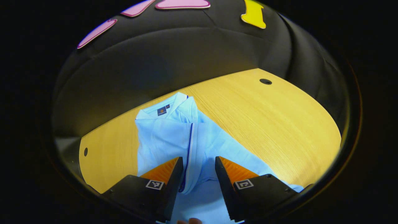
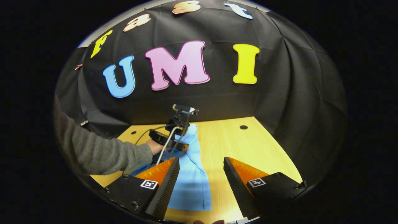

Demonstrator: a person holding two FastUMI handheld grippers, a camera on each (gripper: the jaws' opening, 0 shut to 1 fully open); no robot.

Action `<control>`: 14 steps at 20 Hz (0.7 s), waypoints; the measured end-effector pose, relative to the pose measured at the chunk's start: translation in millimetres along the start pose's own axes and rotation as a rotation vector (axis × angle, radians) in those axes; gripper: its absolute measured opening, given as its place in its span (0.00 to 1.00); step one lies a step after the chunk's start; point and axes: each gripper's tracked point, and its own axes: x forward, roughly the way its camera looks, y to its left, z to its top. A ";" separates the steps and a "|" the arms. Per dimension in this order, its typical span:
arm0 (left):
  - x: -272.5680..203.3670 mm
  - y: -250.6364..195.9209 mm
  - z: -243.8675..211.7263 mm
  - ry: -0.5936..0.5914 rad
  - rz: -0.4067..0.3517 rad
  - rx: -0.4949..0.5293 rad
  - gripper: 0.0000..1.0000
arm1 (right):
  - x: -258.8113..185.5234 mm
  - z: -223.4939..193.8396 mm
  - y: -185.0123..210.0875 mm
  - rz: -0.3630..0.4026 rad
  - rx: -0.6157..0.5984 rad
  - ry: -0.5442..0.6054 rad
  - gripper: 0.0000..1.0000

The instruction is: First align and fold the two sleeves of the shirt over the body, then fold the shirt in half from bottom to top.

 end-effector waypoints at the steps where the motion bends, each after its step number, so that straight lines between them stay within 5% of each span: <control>1: -13.0 3.0 0.9 -0.025 0.007 -0.012 0.69 | 1.2 -8.5 -1.9 -0.001 0.001 0.022 0.89; 10: -197.7 54.2 -59.8 -0.173 0.049 -0.130 0.69 | -0.6 -76.3 -4.1 0.020 -0.016 0.206 0.89; 14: -250.0 73.3 -142.1 -0.076 0.089 -0.186 0.71 | 5.9 -125.6 2.0 0.035 -0.040 0.328 0.89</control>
